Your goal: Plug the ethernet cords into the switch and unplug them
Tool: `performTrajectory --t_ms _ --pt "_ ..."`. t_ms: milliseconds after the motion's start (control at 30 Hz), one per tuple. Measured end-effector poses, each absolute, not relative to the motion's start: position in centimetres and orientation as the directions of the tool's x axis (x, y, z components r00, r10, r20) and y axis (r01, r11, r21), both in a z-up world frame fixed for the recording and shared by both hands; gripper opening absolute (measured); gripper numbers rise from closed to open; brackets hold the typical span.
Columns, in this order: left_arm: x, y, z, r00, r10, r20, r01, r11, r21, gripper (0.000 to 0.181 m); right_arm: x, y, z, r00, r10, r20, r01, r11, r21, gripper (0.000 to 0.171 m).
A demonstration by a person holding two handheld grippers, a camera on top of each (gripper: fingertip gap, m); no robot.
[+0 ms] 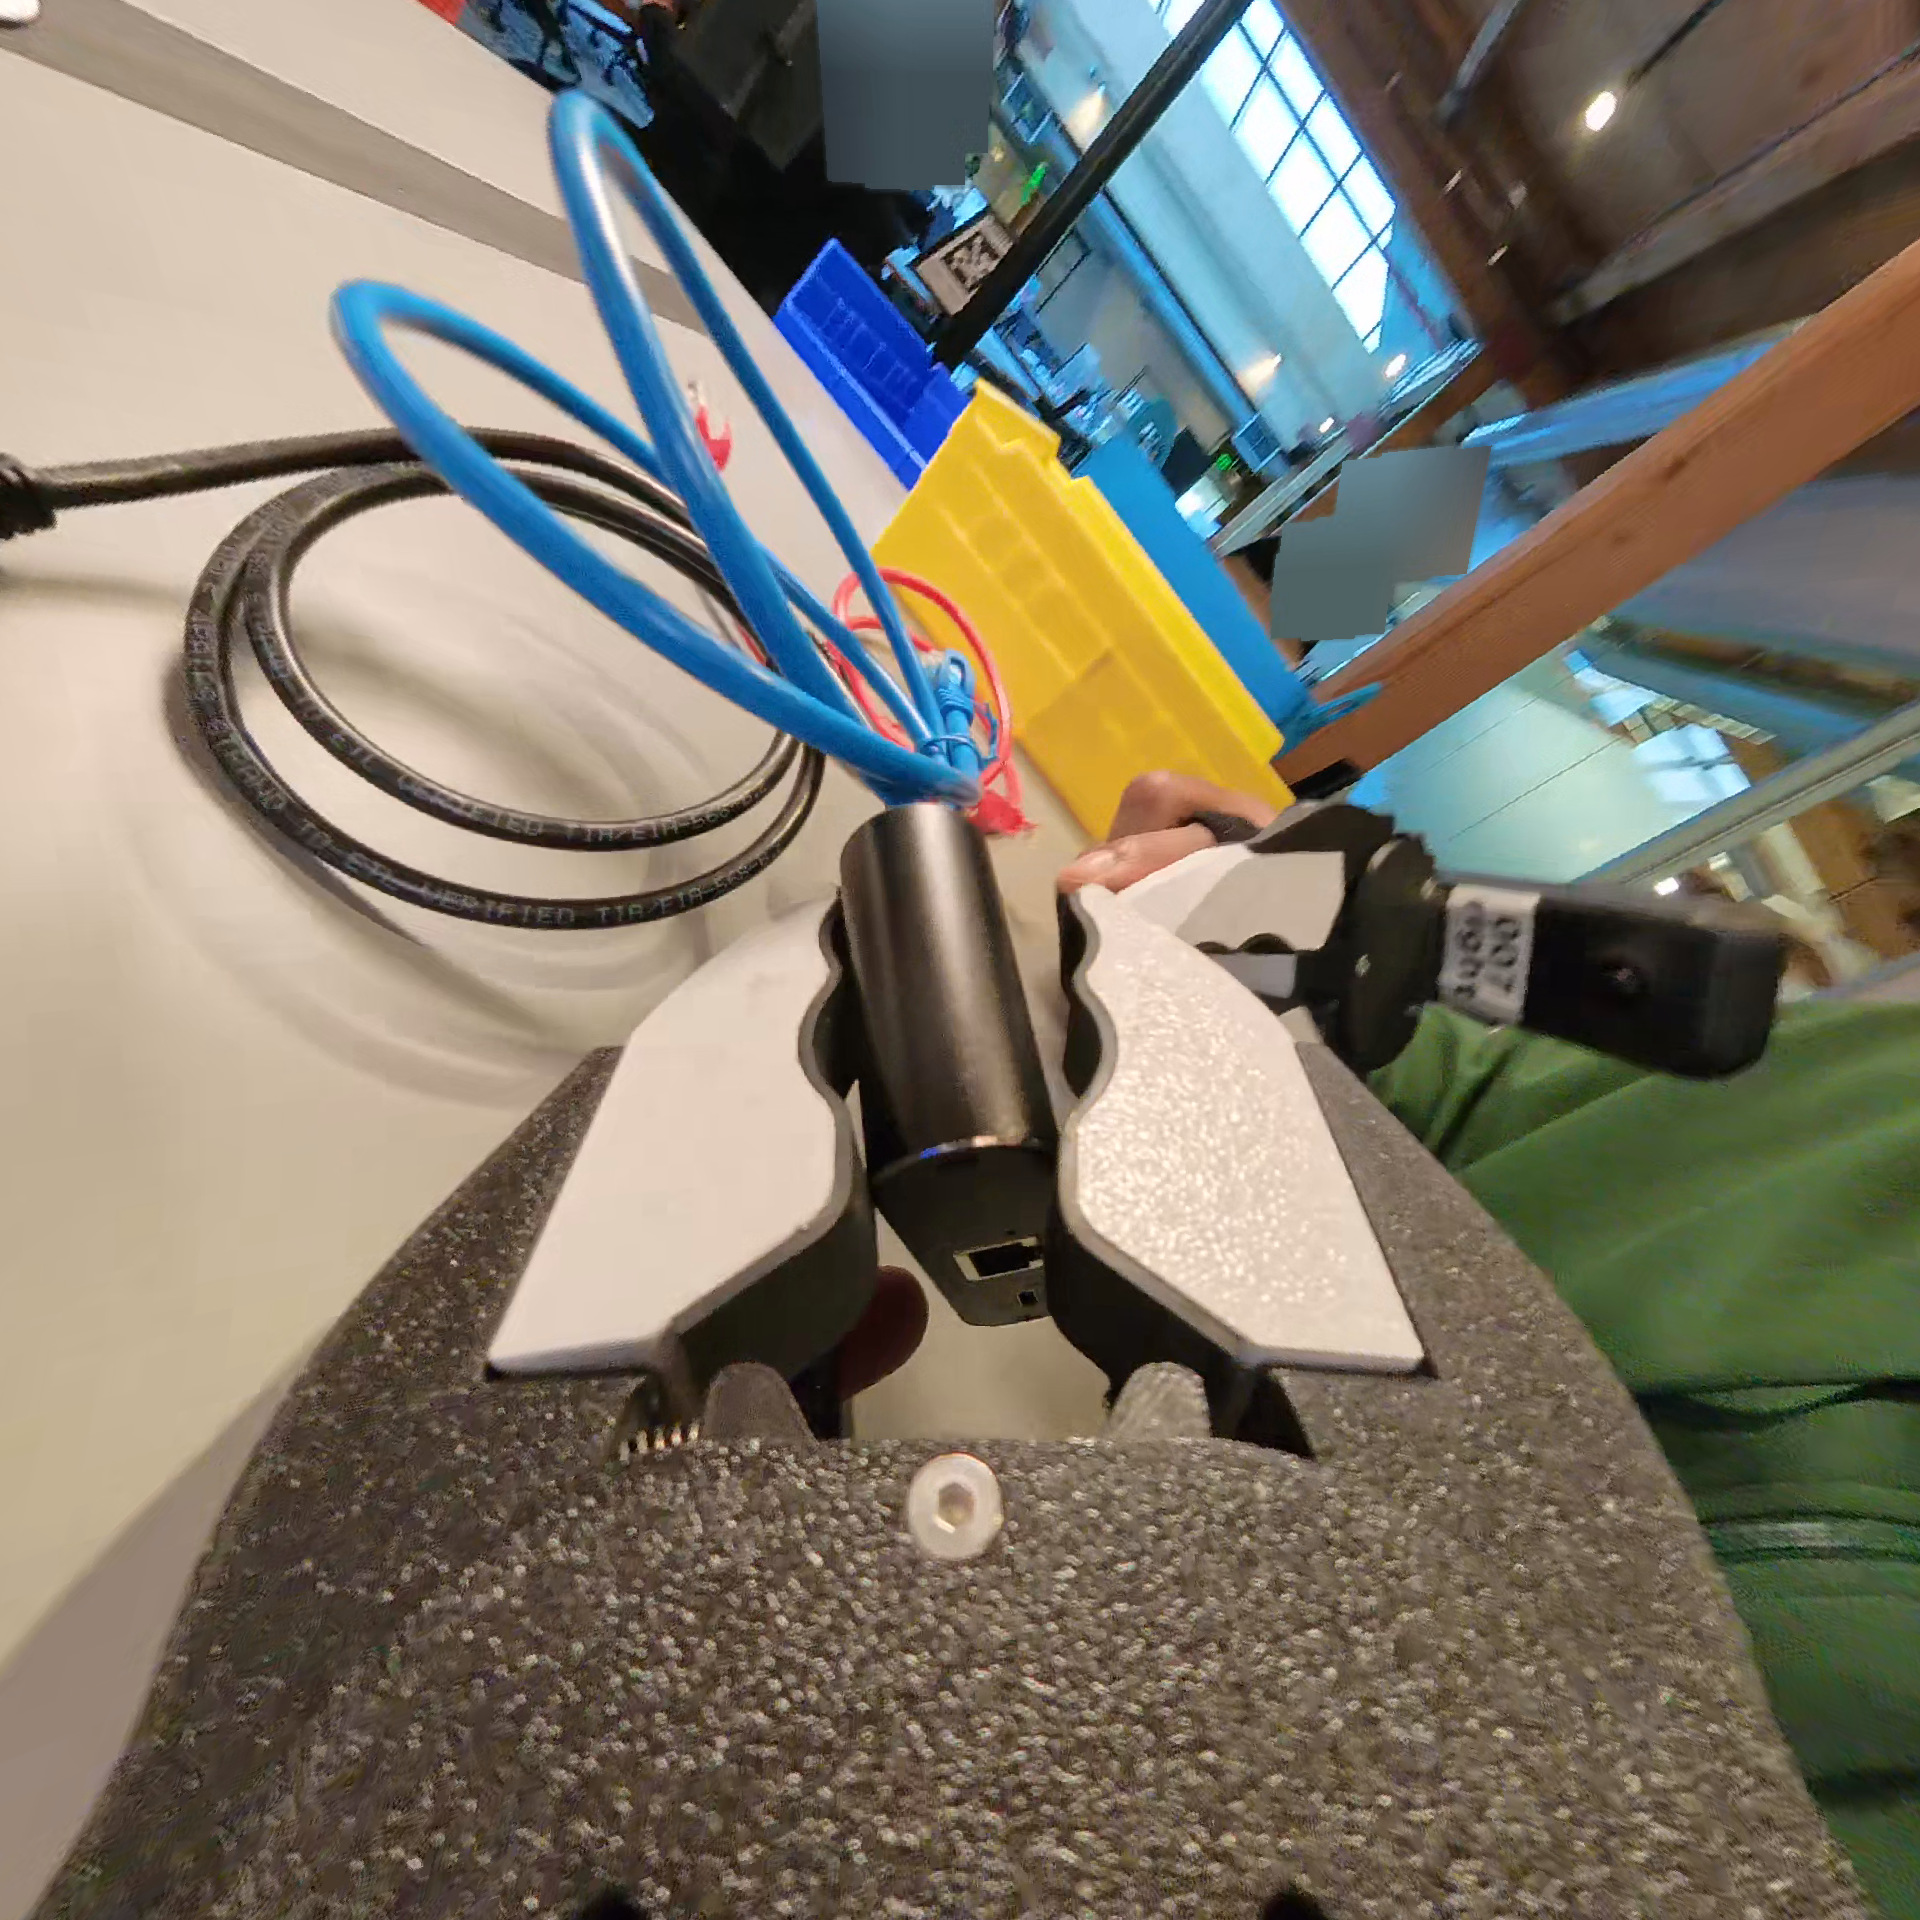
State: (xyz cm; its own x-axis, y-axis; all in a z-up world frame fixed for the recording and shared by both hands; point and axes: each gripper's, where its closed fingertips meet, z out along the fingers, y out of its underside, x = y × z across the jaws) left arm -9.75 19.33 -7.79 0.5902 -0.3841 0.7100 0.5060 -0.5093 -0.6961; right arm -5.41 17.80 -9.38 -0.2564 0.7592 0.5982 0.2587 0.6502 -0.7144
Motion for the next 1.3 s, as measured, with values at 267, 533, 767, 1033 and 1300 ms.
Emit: performTrajectory --t_ms 267,533,767,1033,1300 --pt "-9.2 19.3 -6.3 0.351 -0.390 0.851 0.685 -0.514 -0.517 0.037 -5.9 18.7 -8.4 -0.121 0.569 0.813 0.214 0.815 -0.538 0.040" --pt "-6.9 19.0 -6.0 0.218 -0.399 0.890 0.706 -0.566 -0.427 0.037 -6.4 19.1 -7.7 -0.031 0.383 0.923 0.217 0.904 -0.368 0.041" --pt "-4.7 18.3 -6.5 0.218 -0.391 0.894 0.616 -0.656 -0.436 0.042 -6.3 20.5 -7.0 0.041 0.301 0.953 0.290 0.909 -0.299 0.011" --pt "-2.0 16.9 -6.4 0.078 -0.337 0.938 0.543 -0.775 -0.324 0.040 -6.6 21.3 -7.2 0.056 0.234 0.971 0.336 0.911 -0.239 0.010" --pt "-3.5 17.8 -6.6 0.111 -0.334 0.936 0.613 -0.718 -0.329 0.038 -6.7 21.1 -7.2 0.057 0.205 0.977 0.333 0.919 -0.212 0.009"
